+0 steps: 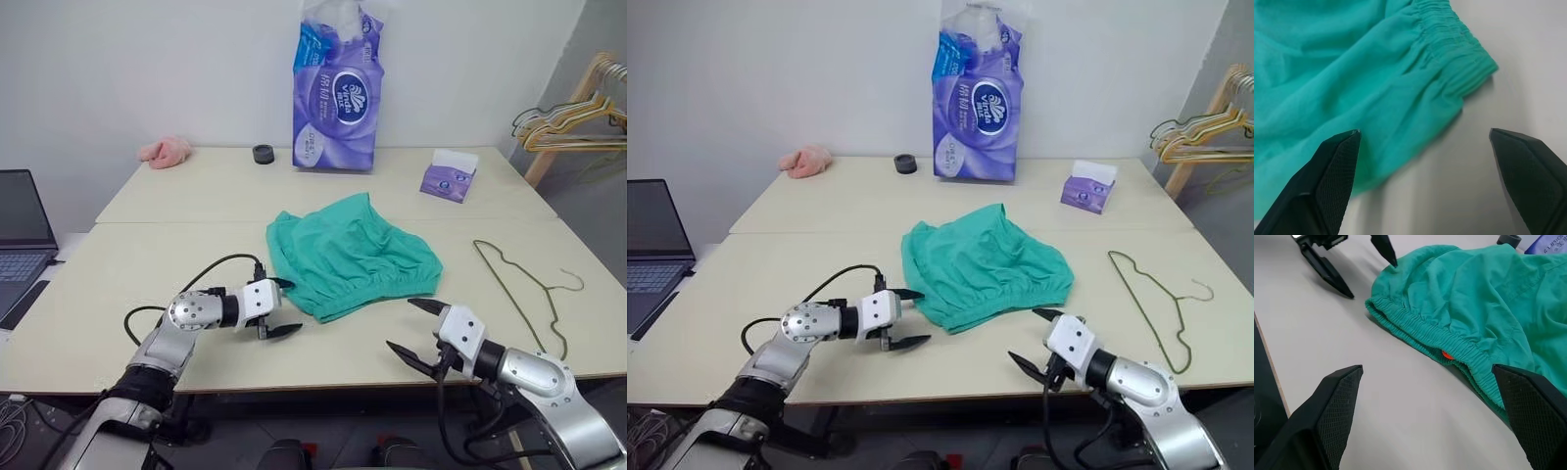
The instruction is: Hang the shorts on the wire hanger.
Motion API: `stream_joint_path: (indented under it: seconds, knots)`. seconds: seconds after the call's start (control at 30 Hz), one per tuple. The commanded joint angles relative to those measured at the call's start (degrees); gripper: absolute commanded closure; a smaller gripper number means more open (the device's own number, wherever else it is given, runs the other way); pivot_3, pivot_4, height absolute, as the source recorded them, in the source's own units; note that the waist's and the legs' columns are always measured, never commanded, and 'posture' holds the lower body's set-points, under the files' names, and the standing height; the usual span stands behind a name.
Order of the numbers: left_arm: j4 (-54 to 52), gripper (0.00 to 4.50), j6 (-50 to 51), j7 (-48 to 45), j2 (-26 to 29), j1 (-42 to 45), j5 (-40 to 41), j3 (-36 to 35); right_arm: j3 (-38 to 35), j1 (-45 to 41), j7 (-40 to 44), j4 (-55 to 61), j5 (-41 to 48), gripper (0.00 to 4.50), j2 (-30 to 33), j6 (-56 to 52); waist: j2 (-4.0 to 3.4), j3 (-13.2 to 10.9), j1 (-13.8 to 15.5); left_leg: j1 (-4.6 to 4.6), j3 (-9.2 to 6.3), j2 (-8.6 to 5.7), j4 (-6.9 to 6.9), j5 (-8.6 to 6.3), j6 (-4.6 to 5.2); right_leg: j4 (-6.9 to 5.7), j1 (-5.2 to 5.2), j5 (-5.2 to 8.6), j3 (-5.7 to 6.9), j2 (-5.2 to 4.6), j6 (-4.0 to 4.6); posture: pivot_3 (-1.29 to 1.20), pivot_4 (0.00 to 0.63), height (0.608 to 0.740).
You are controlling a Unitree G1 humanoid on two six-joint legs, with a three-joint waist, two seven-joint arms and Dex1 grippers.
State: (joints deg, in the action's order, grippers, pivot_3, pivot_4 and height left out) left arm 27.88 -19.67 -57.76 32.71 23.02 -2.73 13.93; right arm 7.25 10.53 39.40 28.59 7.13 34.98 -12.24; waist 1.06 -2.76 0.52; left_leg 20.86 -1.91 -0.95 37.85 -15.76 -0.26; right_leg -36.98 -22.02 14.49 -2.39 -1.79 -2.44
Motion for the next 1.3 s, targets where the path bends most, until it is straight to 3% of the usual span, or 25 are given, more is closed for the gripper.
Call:
stream_joint_path:
  seconds: [0.03,0.27,0.47,0.67,1.0,1.1,1.3]
  knots:
    - [5.19,0.61,-3.98,2.01,-1.22,2.66,-4.11,2.4,0.67,-0.77,-0.1,2.26,-0.86,0.0,0.02,0.71,0.01,0.02,-0.03,-0.01,-0.01,-0.01,0.0,0.0,0.0,0.0,0.02,-0.05,0.0,0.0,-0.1,-0.04,0.016,0.74]
    - [7.25,2.7,-5.23,-2.85,-2.35,3.31,-3.32,4.4,1.5,-0.73,0.99,2.0,-2.87,0.0,1.28,2.28,0.0,0.04,-0.18,-0.03,0.01,0.0,0.0,0.0,0.0,0.0,0.03,-0.14,-0.01,0.02,-0.25,-0.04,0.02,0.74]
    - [-7.53,4.49,10.83,-12.87,-3.39,-1.48,5.98,5.16,1.81,-0.6,1.92,2.93,-3.62,0.0,2.61,2.71,0.0,0.02,-0.7,-0.02,0.06,0.02,0.01,-0.09,0.09,0.0,0.02,-0.08,-0.05,0.02,-0.24,-0.06,0.026,0.74]
    - [-14.82,4.49,20.55,-13.35,-5.72,-2.89,8.88,5.62,1.76,0.5,1.8,3.71,-4.23,0.0,2.83,2.63,0.01,0.0,-0.83,-0.02,0.08,0.1,0.03,-0.1,0.09,-0.01,0.0,0.02,-0.07,0.12,-0.07,-0.08,0.028,0.74]
    - [-21.97,4.49,35.11,-10.85,-17.54,0.12,10.02,11.98,-3.95,8.3,3.27,8.82,-2.57,0.0,7.5,0.37,0.15,-0.12,-1.95,-0.01,0.23,0.11,0.09,-0.14,0.07,0.02,0.02,0.04,-0.15,0.17,-0.05,-0.14,0.035,0.74]
    - [-23.13,3.88,38.13,-11.84,-17.41,0.47,12.14,11.12,-5.21,8.54,2.92,9.31,-3.78,0.0,8.33,0.51,0.14,-0.12,-3.27,-0.04,0.25,0.33,0.07,-0.21,0.03,0.0,0.01,0.04,-0.15,0.42,-0.05,-0.15,0.035,0.74]
    - [-26.22,2.17,37.55,-12.84,-13.05,-0.49,13.33,9.82,-3.41,5.67,1.47,8.95,-7.66,0.0,8.14,0.18,0.05,-0.21,-4.8,-0.08,0.2,0.56,0.02,-0.37,-0.08,-0.04,-0.06,0.1,-0.14,0.76,0.06,-0.14,0.037,0.74]
